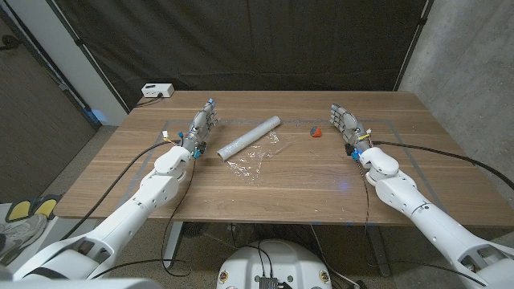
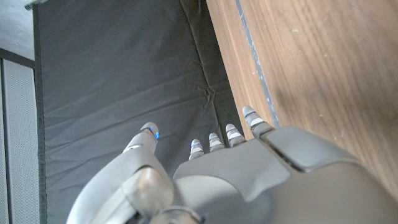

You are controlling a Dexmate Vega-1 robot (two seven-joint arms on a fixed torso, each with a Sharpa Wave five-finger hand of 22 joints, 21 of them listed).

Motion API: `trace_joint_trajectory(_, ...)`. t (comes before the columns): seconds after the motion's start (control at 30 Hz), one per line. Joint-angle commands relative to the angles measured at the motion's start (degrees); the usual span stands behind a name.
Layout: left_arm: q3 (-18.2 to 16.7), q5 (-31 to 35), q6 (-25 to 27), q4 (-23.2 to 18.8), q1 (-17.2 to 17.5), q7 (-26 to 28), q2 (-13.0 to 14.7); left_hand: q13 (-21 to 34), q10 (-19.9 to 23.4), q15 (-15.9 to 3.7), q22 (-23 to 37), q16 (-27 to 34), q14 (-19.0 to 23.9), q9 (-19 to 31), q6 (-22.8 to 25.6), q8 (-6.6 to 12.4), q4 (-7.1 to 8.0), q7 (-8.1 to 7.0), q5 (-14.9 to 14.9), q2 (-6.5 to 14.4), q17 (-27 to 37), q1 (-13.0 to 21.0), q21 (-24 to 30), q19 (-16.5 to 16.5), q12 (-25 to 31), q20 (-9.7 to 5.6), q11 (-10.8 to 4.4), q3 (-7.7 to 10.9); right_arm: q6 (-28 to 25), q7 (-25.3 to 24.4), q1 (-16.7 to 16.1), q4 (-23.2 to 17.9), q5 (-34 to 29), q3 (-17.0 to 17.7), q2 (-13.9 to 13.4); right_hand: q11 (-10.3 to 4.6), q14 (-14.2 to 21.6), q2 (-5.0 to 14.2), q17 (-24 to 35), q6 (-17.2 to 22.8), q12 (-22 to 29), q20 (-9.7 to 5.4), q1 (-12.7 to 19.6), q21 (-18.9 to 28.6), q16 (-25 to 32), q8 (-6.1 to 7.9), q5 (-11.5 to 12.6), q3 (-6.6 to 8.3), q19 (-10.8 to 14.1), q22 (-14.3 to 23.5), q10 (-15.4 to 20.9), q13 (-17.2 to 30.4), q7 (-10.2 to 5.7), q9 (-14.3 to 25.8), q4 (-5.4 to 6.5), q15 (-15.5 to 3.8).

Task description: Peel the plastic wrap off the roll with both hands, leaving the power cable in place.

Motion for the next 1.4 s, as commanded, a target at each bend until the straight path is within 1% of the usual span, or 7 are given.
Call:
trace_joint_trajectory(0.03,0.56,-0.85,-1.17,3.32,-1.39,-7.31,0.75,0.28,-0.57,0.21,0.13,0.27,-0.59,0.15,-0.55,0.09,0.00,-0.40,0.37,-0.04,0.17,0.41,0.26,-0.16,0.33,0.48,-0.01,0.25,-3.48,-13.01,-13.19,-22.15,-6.08,0.07,-2.58,-0.01,0.13,-0.21,0.21,0.37,0.33,0.37,0.38,0.41,0.33,0.16,0.20,0.28,0.03,0.30,0.63,0.08,-0.29,0.10,-0.06,0.18)
trace_joint_trajectory(0.37,-0.43,-1.39,-2.21,1.14,0.21,-7.43,1.84,0.31,0.12,0.46,0.17,0.30,-0.36,0.19,-0.47,0.08,0.18,-0.39,0.37,-0.16,0.20,0.18,0.35,-0.05,0.66,0.63,0.30,0.08,-3.70,-12.71,-10.51,-22.11,-8.05,-0.61,-2.28,0.31,0.52,-0.49,0.19,0.31,0.45,-0.48,0.30,0.57,0.37,0.15,0.14,0.13,0.53,0.32,1.03,0.09,-0.30,0.10,-0.16,-0.03)
trace_joint_trajectory(0.7,-1.15,-1.44,-2.30,-3.22,3.04,-5.32,2.94,0.43,2.64,1.64,0.26,0.92,1.91,0.26,2.00,0.88,0.47,0.06,0.42,-0.38,0.28,-0.16,0.80,0.81,1.56,1.12,1.38,-0.17,-4.36,-12.23,-8.43,-23.11,-11.23,-0.80,-3.74,0.82,1.06,-0.54,0.15,0.80,0.88,-0.49,0.45,0.62,0.40,0.34,0.14,0.14,0.80,0.35,2.29,0.10,-0.12,0.11,-0.32,0.00)
trace_joint_trajectory(0.87,-1.73,-1.33,-1.02,-6.27,4.46,-3.58,4.39,0.50,4.30,1.93,0.28,1.27,3.46,0.26,2.77,0.99,0.50,0.04,0.47,-0.45,0.33,-0.14,1.12,1.48,2.04,1.22,1.88,-0.19,-7.46,-14.65,-7.71,-26.13,-15.15,-0.92,-4.88,1.23,2.11,-0.45,0.10,1.36,1.30,-0.49,0.76,0.83,0.59,0.51,0.18,0.28,1.47,0.36,3.63,0.10,-0.23,0.10,-0.51,0.05)
trace_joint_trajectory(1.07,-1.62,-1.83,-0.17,-6.50,4.51,-4.26,4.79,0.57,5.46,2.06,0.29,1.62,5.02,0.26,3.84,1.22,0.60,0.39,0.48,-0.40,0.41,-0.17,1.40,2.05,2.31,1.53,2.16,-0.18,-11.65,-15.70,-5.33,-29.10,-19.85,-1.85,-6.02,1.31,4.12,0.17,0.12,3.06,1.85,-0.57,1.10,1.32,1.02,0.99,0.33,0.60,2.86,0.39,5.55,0.09,-0.57,0.10,-0.48,0.15)
trace_joint_trajectory(1.3,-1.43,-2.01,0.17,-6.85,4.55,-5.18,5.25,0.66,7.29,2.25,0.28,1.90,6.75,0.24,5.63,1.62,0.74,1.40,0.47,-0.34,0.53,-0.21,1.81,2.93,2.74,2.06,2.93,-0.14,-16.43,-14.68,-1.69,-31.87,-24.50,-3.40,-7.36,1.21,5.97,0.42,0.10,4.78,2.31,-0.58,1.24,1.67,1.22,1.35,0.46,0.88,3.89,0.41,7.35,0.07,-0.60,0.09,-0.45,-0.21)
trace_joint_trajectory(1.4,-1.52,-1.98,0.38,-7.39,4.82,-4.95,5.55,0.69,7.80,2.40,0.28,1.93,7.20,0.24,6.22,1.74,0.76,1.77,0.48,-0.33,0.56,-0.20,1.93,3.18,2.84,2.14,2.81,-0.12,-17.85,-13.49,-0.01,-32.41,-25.54,-4.07,-7.65,1.24,6.79,0.54,0.11,5.59,2.53,-0.58,1.27,1.79,1.29,1.48,0.53,1.02,4.27,0.41,8.23,0.06,-0.50,0.08,-0.41,-0.57)
